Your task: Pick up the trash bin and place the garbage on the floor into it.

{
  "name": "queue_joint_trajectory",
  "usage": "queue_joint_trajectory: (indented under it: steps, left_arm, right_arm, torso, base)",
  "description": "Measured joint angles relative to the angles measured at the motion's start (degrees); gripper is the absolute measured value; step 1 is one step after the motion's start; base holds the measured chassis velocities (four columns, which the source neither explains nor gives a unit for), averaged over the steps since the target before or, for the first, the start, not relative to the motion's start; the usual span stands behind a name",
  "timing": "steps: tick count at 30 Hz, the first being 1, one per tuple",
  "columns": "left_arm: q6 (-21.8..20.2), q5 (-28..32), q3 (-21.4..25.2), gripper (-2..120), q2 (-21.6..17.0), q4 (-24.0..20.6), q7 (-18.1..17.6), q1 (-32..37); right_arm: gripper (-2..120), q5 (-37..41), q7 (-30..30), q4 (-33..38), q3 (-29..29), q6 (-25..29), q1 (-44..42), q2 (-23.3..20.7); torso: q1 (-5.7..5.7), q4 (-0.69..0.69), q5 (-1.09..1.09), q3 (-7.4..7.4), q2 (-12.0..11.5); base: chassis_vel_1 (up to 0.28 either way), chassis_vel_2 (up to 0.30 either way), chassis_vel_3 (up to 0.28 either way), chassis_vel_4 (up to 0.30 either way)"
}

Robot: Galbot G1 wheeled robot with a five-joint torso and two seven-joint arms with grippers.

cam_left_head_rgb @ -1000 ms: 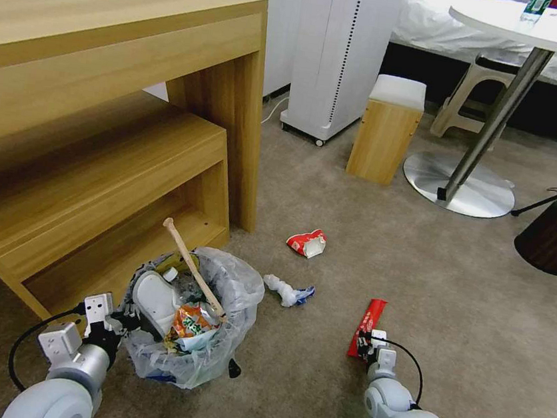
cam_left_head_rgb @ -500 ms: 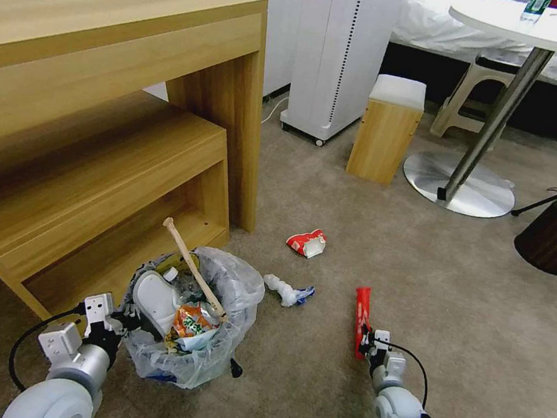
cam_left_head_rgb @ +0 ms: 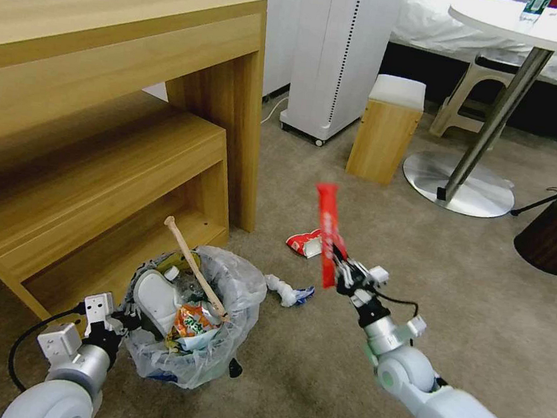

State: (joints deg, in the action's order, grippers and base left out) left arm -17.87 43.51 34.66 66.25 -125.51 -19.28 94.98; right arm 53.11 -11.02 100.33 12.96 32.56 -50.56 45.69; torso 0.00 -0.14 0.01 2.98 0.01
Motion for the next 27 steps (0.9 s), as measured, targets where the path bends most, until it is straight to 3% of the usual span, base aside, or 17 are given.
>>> queue_joint_trajectory:
  steps: [1,3,5,7,9,13,27]
  left_arm:
    - [0.0,0.0,0.0,1,0.0,0.0,0.0,0.0]
    - [-0.4,0.1,-0.3,1,0.0,-0.6,-0.2,-0.1]
    - [-0.5,0.1,-0.5,1,0.0,-0.7,-0.2,-0.2]
    - [-0.5,0.1,-0.6,1,0.0,-0.7,-0.2,-0.3]
    - [-0.7,-0.1,-1.2,1,0.4,-0.9,-0.4,-0.5]
    - [-0.7,-0.2,-1.4,1,0.8,-1.3,-0.4,-0.4]
    - [-0.7,-0.1,-1.1,1,0.0,-1.1,-0.4,0.2]
  right_arm:
    - [1,0.0,0.0,0.0,0.0,0.0,0.0,0.0]
    - [1,1.1,-0.6,6.5,7.1,-1.5,7.0,-5.6]
    - [1,1.2,-0.9,7.6,10.2,-1.6,9.9,-7.1]
    - [1,1.3,-1.1,7.9,11.8,-1.7,11.3,-7.6]
    - [1,1.8,-1.3,8.3,20.0,-2.1,17.6,-8.6]
    - [1,2.1,-0.3,6.8,26.5,-2.6,22.3,-7.2]
    - [1,2.2,2.8,1.1,26.9,-3.6,21.3,-3.1]
  torso:
    - [0.00,0.00,0.00,0.00,0.0]
    - [0.00,-0.02,-0.02,0.00,0.0]
    - [0.00,-0.03,-0.04,0.00,0.0]
    - [0.00,-0.03,-0.03,0.00,0.0]
    - [0.00,-0.02,-0.01,0.01,0.0]
    - [0.00,-0.01,-0.01,0.01,0.0]
    - [0.00,-0.03,-0.02,0.01,0.0]
  base:
    - [0.000,0.000,0.000,0.000]
    - [0.000,0.000,0.000,0.000]
    - [0.000,0.000,0.000,0.000]
    - [0.000,0.000,0.000,0.000]
    - [0.000,0.000,0.000,0.000]
    - [0.000,0.000,0.000,0.000]
    - [0.000,0.000,0.000,0.000]
